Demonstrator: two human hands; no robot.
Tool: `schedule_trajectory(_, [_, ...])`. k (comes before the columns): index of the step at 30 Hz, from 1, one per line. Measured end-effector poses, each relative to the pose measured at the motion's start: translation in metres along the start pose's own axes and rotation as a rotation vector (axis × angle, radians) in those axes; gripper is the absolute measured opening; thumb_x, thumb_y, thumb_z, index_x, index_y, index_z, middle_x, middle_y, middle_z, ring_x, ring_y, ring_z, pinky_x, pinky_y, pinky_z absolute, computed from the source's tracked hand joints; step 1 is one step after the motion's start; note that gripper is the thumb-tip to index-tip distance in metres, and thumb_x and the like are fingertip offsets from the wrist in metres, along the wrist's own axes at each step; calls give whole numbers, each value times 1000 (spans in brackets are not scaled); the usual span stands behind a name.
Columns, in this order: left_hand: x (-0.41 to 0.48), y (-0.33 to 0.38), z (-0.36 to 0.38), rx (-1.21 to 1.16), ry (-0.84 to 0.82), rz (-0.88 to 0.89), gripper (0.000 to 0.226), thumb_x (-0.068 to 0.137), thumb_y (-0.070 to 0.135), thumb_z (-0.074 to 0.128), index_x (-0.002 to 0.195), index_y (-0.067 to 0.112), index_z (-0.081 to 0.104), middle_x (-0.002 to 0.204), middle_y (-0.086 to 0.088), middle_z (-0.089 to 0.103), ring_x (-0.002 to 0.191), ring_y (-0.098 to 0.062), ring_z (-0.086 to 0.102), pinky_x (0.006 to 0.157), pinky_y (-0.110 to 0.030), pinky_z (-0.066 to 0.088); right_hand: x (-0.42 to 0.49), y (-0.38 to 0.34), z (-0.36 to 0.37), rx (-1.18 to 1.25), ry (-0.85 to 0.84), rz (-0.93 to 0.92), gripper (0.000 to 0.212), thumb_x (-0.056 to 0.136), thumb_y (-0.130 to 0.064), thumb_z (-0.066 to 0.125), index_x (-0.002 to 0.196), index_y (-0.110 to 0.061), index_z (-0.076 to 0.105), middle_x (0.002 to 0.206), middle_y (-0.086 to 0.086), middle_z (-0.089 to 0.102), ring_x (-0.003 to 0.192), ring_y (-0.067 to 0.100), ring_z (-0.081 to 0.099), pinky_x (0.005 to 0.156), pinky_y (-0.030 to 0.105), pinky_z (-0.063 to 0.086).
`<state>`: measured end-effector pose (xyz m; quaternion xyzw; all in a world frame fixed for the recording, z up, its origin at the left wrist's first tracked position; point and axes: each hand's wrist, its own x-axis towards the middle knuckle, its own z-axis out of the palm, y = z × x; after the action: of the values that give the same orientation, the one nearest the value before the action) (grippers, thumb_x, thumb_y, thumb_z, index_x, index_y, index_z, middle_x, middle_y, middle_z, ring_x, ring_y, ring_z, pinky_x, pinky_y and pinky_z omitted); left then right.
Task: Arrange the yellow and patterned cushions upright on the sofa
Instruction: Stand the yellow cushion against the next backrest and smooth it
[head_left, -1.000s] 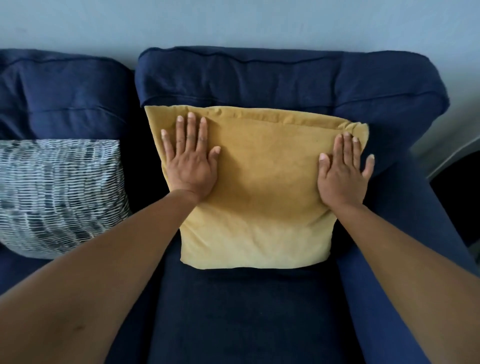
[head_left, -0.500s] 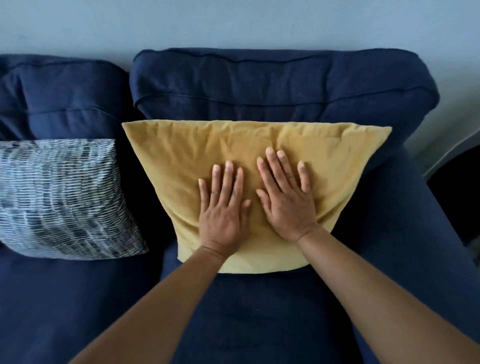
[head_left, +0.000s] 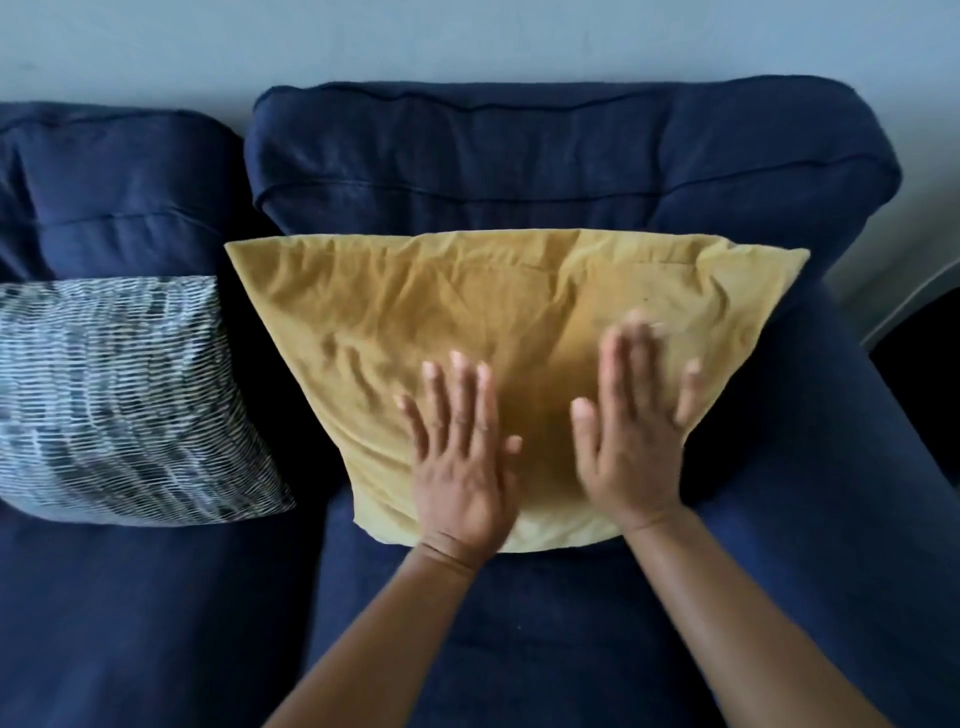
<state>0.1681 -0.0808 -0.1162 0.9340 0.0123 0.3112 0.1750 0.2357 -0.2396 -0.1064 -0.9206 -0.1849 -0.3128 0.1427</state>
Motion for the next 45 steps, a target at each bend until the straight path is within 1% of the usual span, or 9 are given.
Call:
schedule_trajectory(5, [-21,-52,14,146,-164,-211,62,99,30,33,153,2,22,162,-16,18,152,-32,13,119,-65,13,-47,29,26,-123,-241,-208,60,103,-36,37,158,-16,22,166,4,18,152,23,22,121,51,13])
schedule_trajectory(10, [-11,-99,-2,183,-87,-293,63,102,29,32,155,-2,21,164,-18,14,152,-41,12,119,-66,7,-45,100,7,-181,-242,250,62,102,-32,28,158,-7,19,167,9,12,154,23,15,119,59,13])
schedule_trajectory(15, [13,-35,-8,15,103,-136,63,104,28,28,159,6,9,166,-11,3,154,-39,-1,122,-58,-4,-11,45,-14,22,91,-34,61,104,-31,28,159,-9,12,167,7,9,154,25,14,122,51,5])
schedule_trajectory(21, [70,-10,16,82,3,-50,58,104,29,30,157,7,25,166,-9,11,154,-35,6,123,-52,-7,46,-6,14,-91,-175,-216,60,105,-42,30,160,-21,18,168,6,13,155,21,10,123,48,1])
schedule_trajectory(29, [107,-85,-3,286,-96,-196,59,106,33,31,159,10,20,168,-13,13,155,-35,5,122,-58,-5,77,64,20,-155,-336,181,63,103,-47,12,161,-22,4,169,3,0,155,20,-5,122,53,-6])
schedule_trajectory(32, [121,-78,-19,258,-14,-322,60,106,34,28,159,7,21,167,-17,12,154,-39,5,121,-62,-1,88,47,5,-45,-195,297,63,102,-37,19,160,-15,10,169,7,6,155,22,0,123,55,-2])
schedule_trajectory(35, [129,-41,-18,236,27,-113,59,105,35,26,157,8,27,165,-18,19,153,-41,11,121,-58,-4,99,6,-2,53,45,128,60,101,-30,30,157,-9,24,165,11,21,154,26,15,122,54,5])
schedule_trajectory(39, [132,-25,-2,253,-165,61,60,104,36,22,158,9,26,166,-11,20,155,-34,9,122,-55,-6,104,-21,14,-3,-247,-225,57,102,-33,29,156,-12,30,165,6,24,154,22,15,123,49,3])
schedule_trajectory(45, [141,-106,-18,404,-301,4,62,104,44,20,159,16,24,166,-5,24,155,-30,8,123,-57,-6,110,63,23,-154,-402,-25,60,102,-39,20,155,-12,31,163,6,31,153,23,18,123,46,1])
